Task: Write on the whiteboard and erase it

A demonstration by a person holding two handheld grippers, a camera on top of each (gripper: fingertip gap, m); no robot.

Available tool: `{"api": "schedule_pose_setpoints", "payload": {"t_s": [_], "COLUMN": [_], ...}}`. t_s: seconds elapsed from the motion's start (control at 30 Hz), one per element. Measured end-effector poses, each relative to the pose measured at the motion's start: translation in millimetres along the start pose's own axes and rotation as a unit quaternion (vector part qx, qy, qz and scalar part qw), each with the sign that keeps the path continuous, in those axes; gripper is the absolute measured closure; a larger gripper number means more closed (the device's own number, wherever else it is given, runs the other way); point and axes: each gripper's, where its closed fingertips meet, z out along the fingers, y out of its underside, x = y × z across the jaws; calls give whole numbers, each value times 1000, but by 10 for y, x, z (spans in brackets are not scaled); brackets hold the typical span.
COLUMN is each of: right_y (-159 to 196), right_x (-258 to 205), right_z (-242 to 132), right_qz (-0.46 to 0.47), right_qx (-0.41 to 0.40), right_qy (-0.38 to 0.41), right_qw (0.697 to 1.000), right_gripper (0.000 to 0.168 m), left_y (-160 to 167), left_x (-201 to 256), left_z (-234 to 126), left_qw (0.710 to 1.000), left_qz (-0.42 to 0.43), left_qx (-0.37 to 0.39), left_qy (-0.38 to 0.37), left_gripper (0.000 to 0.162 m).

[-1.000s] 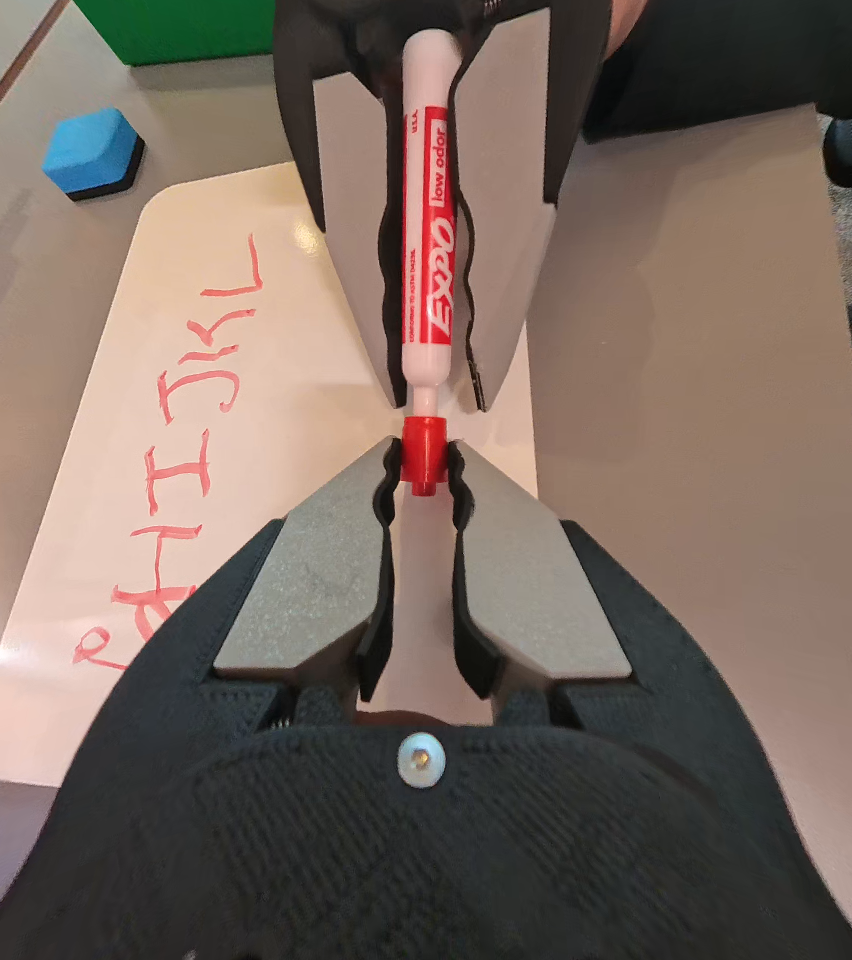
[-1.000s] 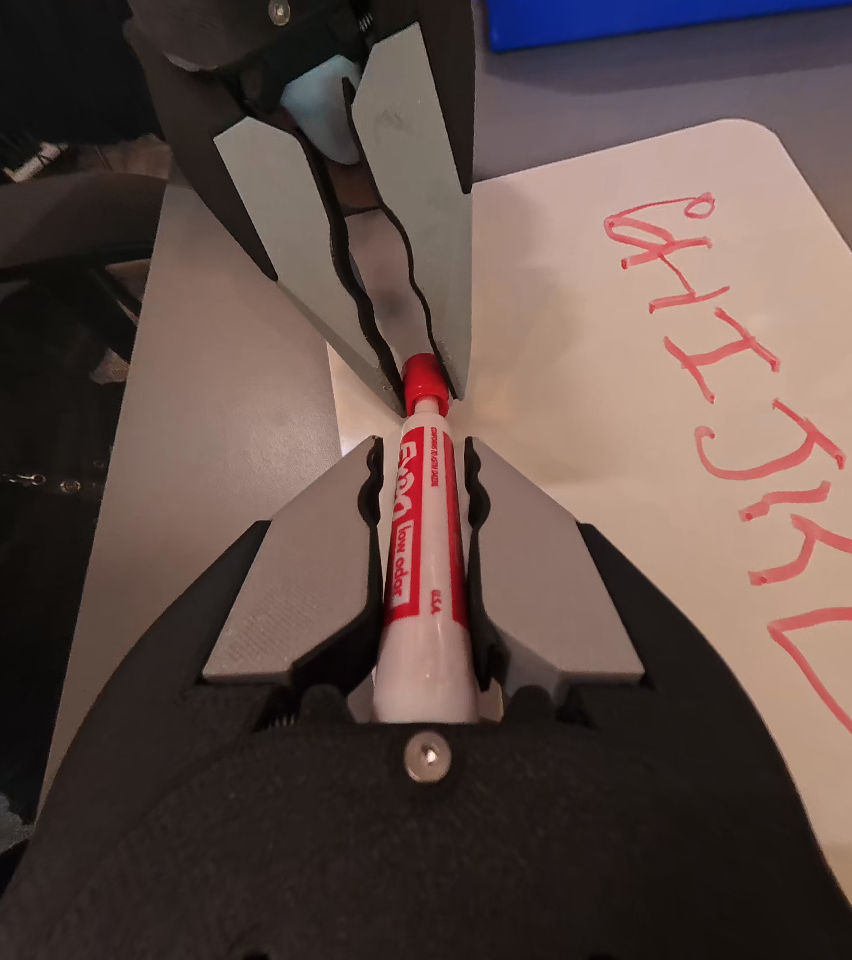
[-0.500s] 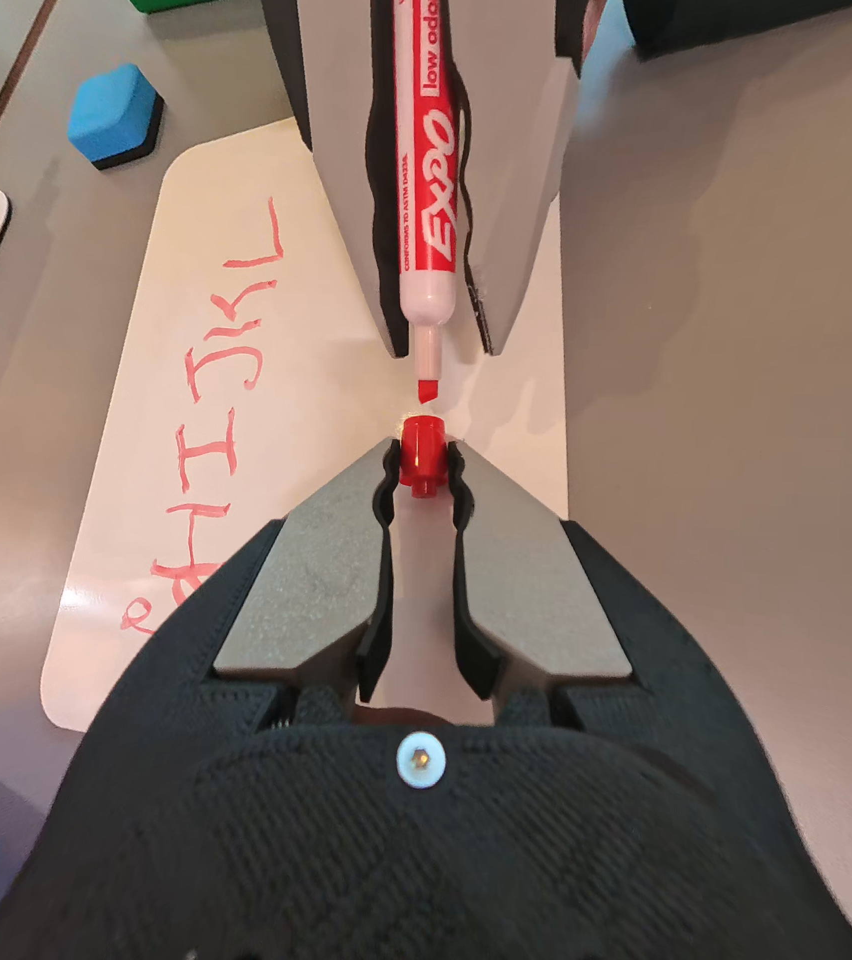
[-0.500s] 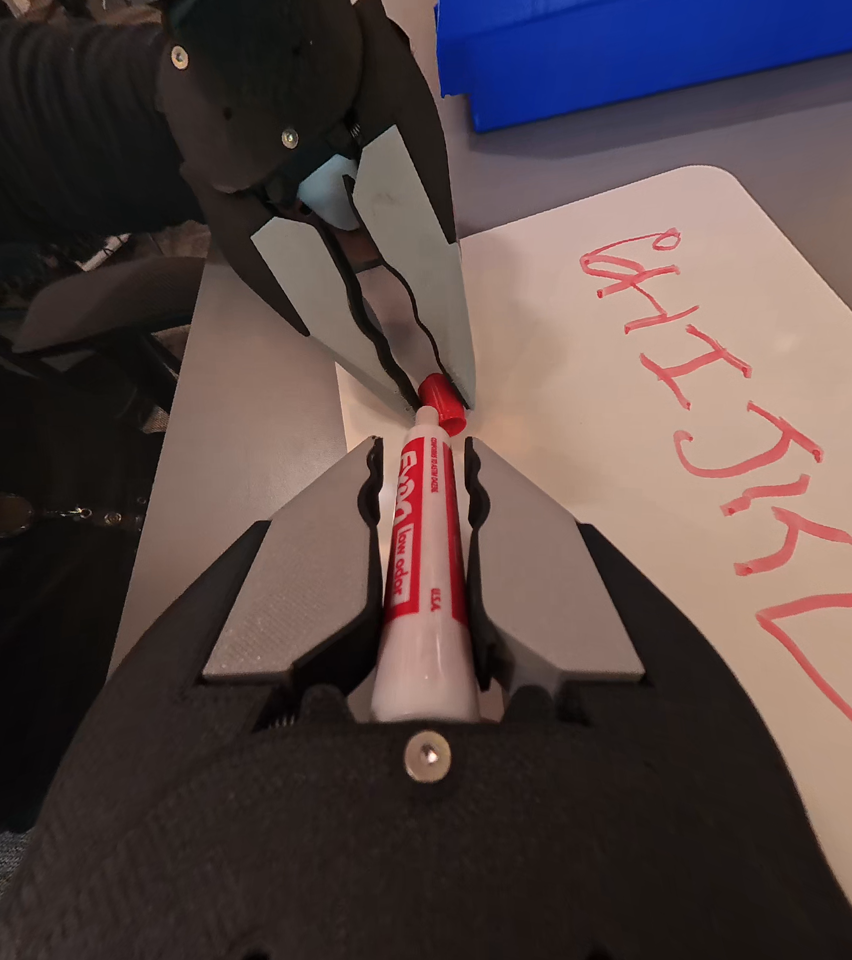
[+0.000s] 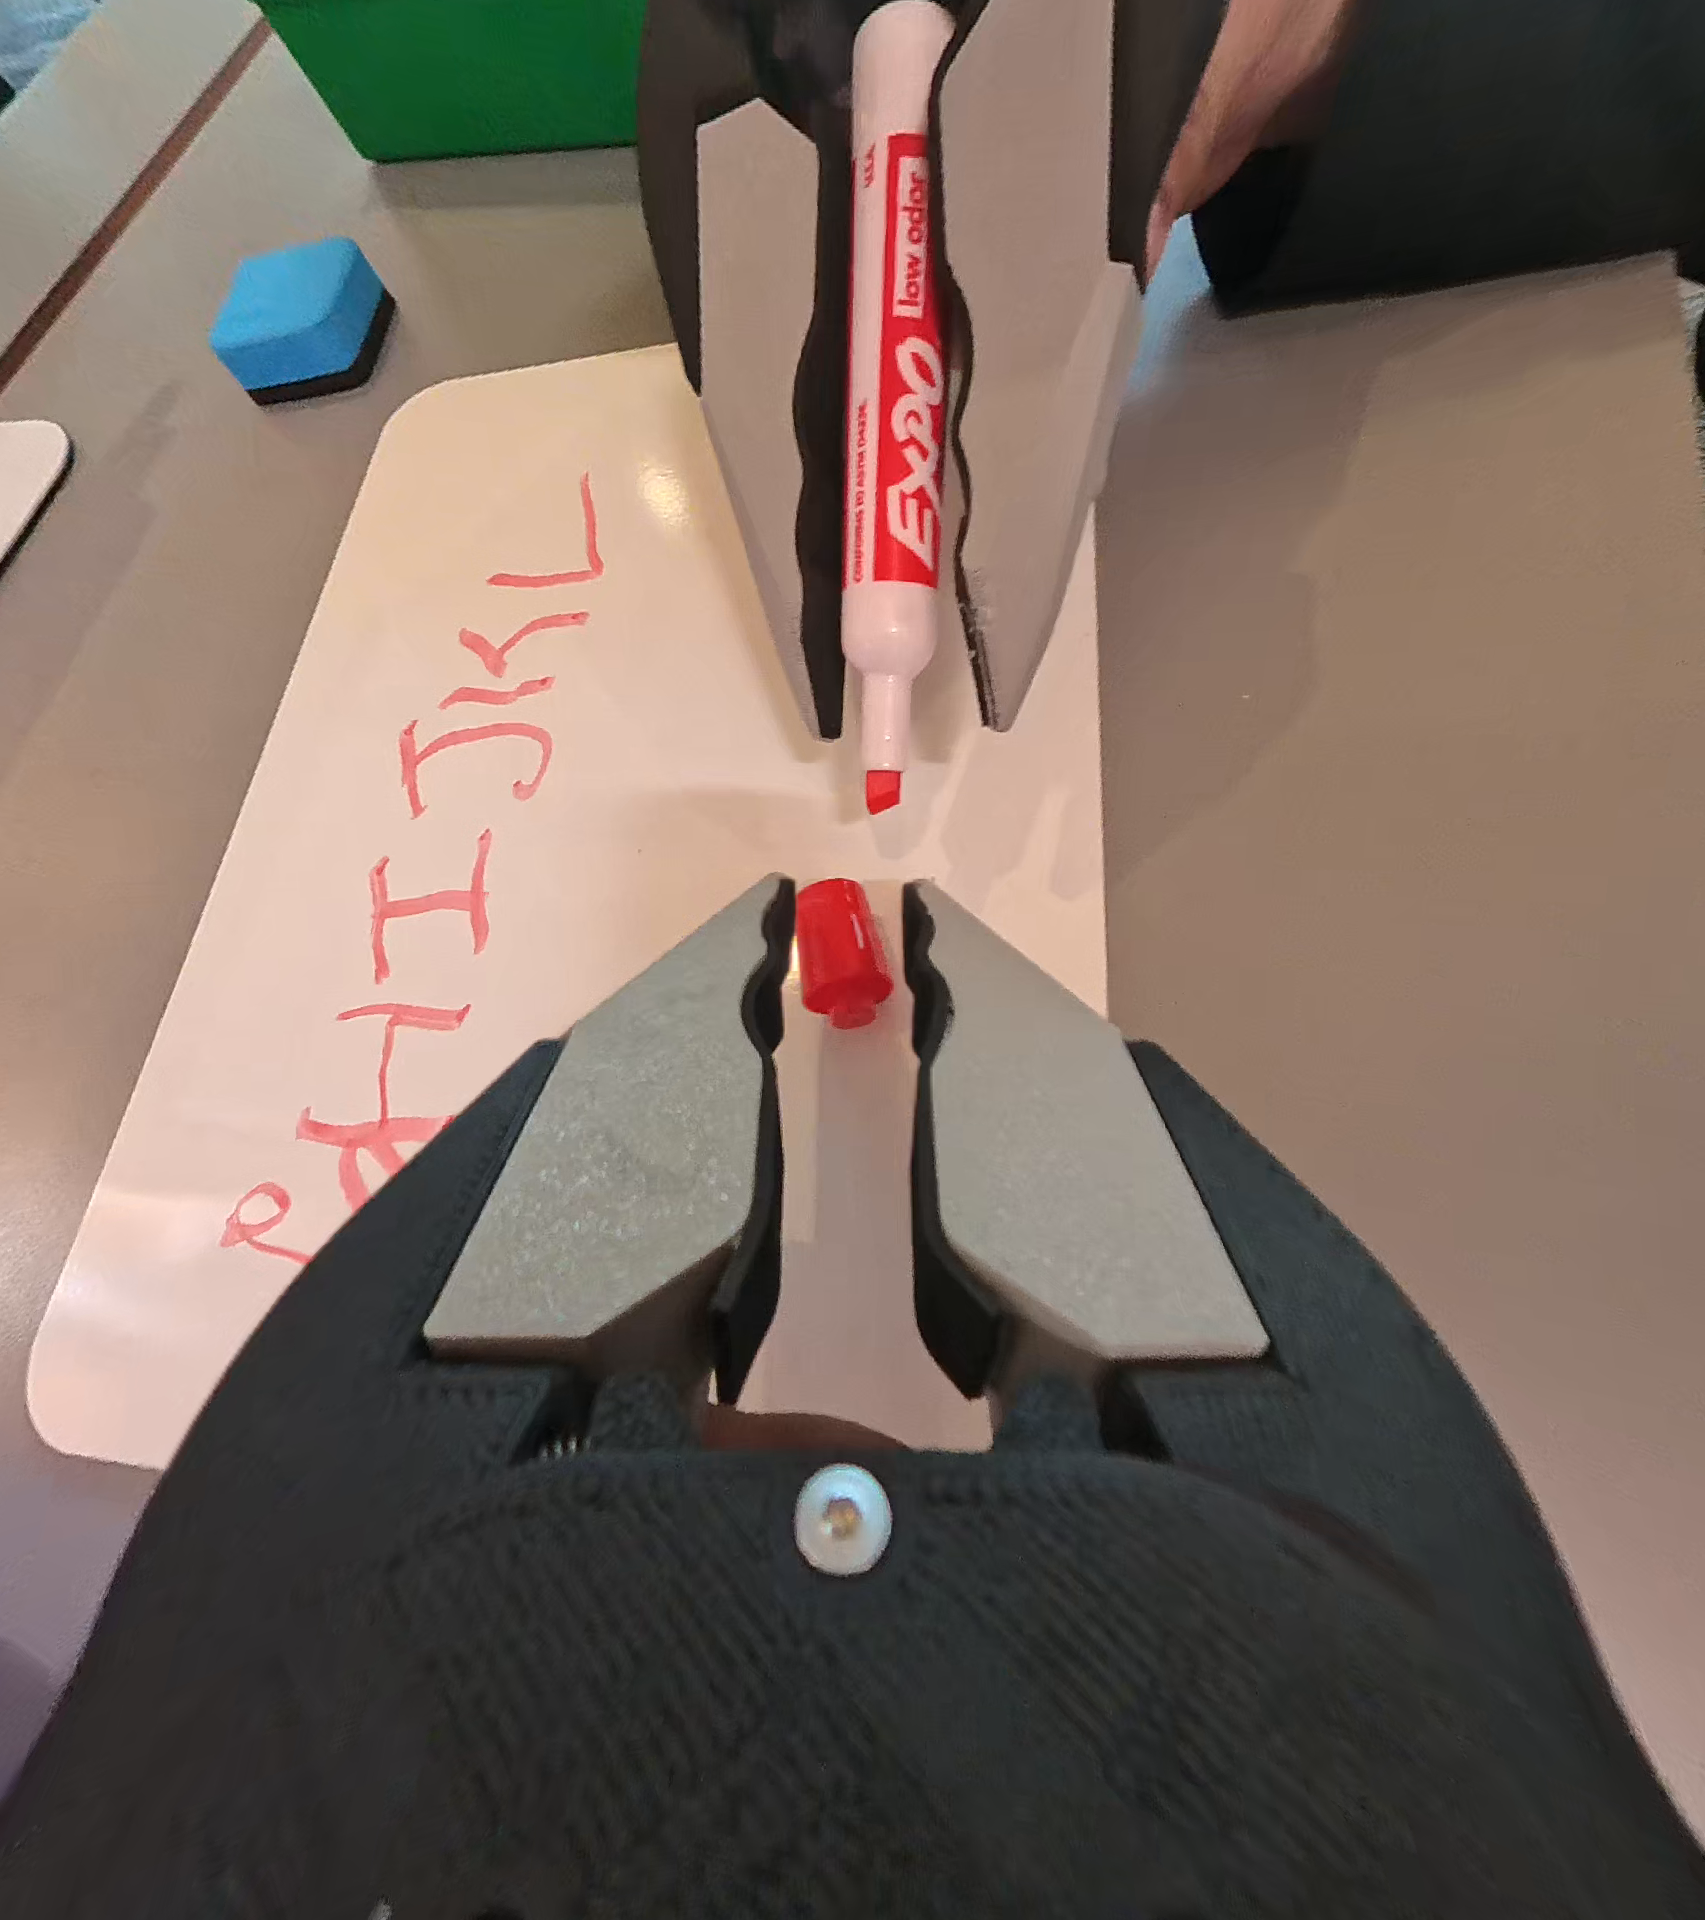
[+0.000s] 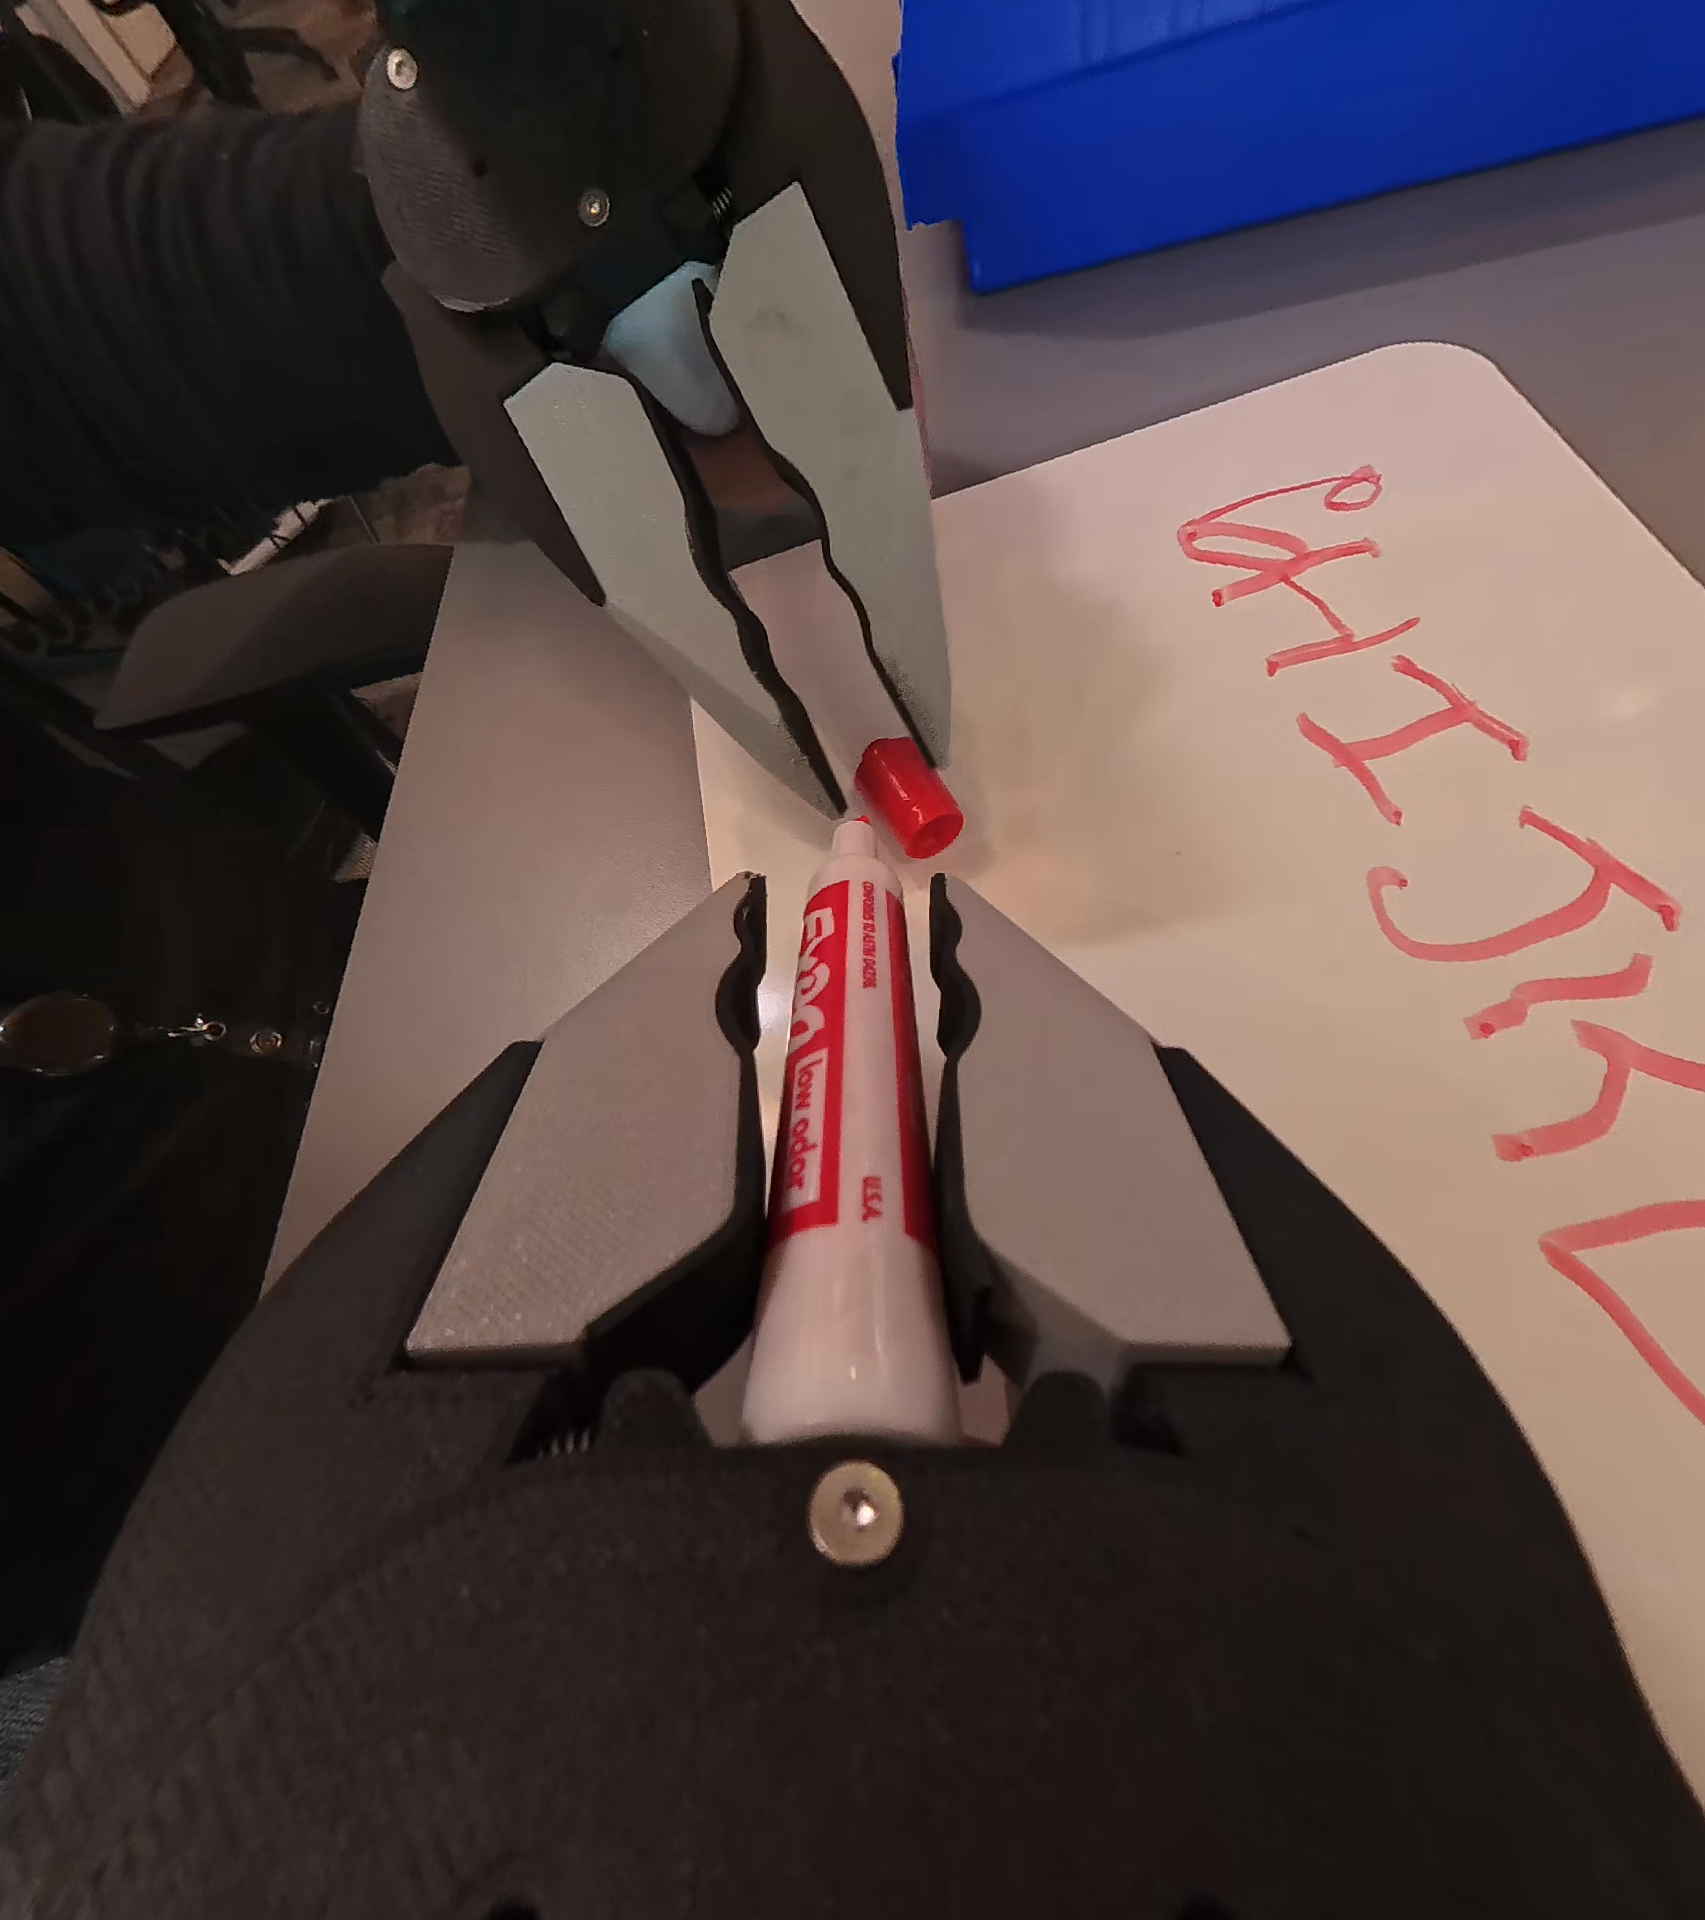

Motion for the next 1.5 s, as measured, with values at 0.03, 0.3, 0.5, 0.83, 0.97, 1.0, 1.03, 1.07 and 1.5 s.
{"api": "schedule_pose_setpoints", "payload": {"t_s": [0.03,0.3,0.5,0.83,0.97,1.0,1.03,1.07,1.5], "right_y": [-2,-137,-234,-309,-375,-386,-391,-392,-133], "right_x": [0,-32,-74,-62,-93,-87,-85,-87,79], "right_z": [-1,-99,-162,-192,-224,-239,-248,-251,-189], "right_qz": [1,21,64,134,146,149,152,153,26], "right_qx": [1,44,78,113,134,139,142,143,44], "right_qy": [-1,-23,-62,-104,-123,-125,-127,-129,7], "right_qw": [1000,999,993,979,972,971,970,969,999], "right_gripper": [139,139,139,139,140,140,140,140,129], "left_y": [-8,-360,-445,-539,-596,-606,-613,-609,-657], "left_x": [23,-72,-8,-51,-61,-63,-64,-56,-91], "left_z": [-2,-196,-142,-86,-62,-59,-59,-54,-306], "left_qw": [1000,993,978,963,958,959,959,961,992], "left_qz": [-2,38,154,192,211,211,212,212,113], "left_qx": [2,99,86,101,100,99,97,90,-54], "left_qy": [8,-45,-110,-161,-165,-163,-161,-152,-4], "left_gripper": [143,153,148,149,155,155,155,155,156]}}
